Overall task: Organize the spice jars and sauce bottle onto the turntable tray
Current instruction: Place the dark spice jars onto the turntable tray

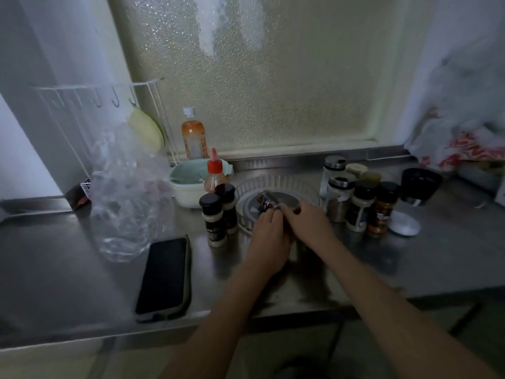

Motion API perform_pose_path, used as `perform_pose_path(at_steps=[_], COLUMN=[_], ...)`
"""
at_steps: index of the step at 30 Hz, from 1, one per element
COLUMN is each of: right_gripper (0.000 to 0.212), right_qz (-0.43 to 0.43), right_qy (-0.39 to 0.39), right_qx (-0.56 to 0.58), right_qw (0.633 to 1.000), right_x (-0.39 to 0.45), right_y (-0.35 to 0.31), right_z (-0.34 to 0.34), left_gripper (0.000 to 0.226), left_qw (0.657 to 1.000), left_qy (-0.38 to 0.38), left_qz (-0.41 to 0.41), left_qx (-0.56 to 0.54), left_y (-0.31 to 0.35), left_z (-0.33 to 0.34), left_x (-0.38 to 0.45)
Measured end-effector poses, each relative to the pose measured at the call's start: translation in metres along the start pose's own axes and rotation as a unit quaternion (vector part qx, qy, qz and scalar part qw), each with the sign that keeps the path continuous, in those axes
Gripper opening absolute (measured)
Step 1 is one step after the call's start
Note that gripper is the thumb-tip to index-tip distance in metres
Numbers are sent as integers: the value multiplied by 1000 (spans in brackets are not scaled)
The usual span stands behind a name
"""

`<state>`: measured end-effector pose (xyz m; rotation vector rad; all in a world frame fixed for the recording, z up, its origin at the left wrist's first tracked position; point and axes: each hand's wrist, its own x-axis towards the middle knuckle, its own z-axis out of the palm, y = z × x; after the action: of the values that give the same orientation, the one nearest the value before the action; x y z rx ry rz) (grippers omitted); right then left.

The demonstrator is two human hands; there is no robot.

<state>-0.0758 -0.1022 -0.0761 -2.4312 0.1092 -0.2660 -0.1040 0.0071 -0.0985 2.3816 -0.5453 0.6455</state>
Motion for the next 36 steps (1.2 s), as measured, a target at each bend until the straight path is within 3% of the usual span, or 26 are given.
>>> perform_pose_path(at_steps=[2,4,9,12,15,18,21,28,36], right_gripper=[63,68,61,57,53,36,35,43,57], right_qz=[8,16,29,45,24,-36,-112,-185,-183], right_qy=[-20,-26,-15,6,44,95,104,65,8], right_qx=[-11,-28,-85,-125,-119,21,96,16,31], right_qw=[1000,999,996,991,992,995,984,981,983], right_x=[-7,-11,-15,-14,-9,5,24,51,52], right_y=[-1,-4,-15,-20,-22,-26,-37,-48,-39], right_z=[-5,-7,-5,-7,-16,-30,-35,-14,-7], left_gripper=[20,14,28,38,52,59,53,43,37], left_qw=[1000,999,947,908,891,885,889,876,884], left_qy=[0,47,302,364,350,323,304,306,304], left_qz=[16,18,-110,-206,-278,-315,-313,-345,-332], left_qx=[-9,4,-9,-39,-79,-115,-136,-140,-125], left_y=[-1,-3,-17,-23,-27,-30,-31,-35,-38], left_z=[-9,-19,-47,-53,-51,-49,-47,-48,-46], left_x=[-10,-19,-28,-28,-25,-22,-21,-19,-21])
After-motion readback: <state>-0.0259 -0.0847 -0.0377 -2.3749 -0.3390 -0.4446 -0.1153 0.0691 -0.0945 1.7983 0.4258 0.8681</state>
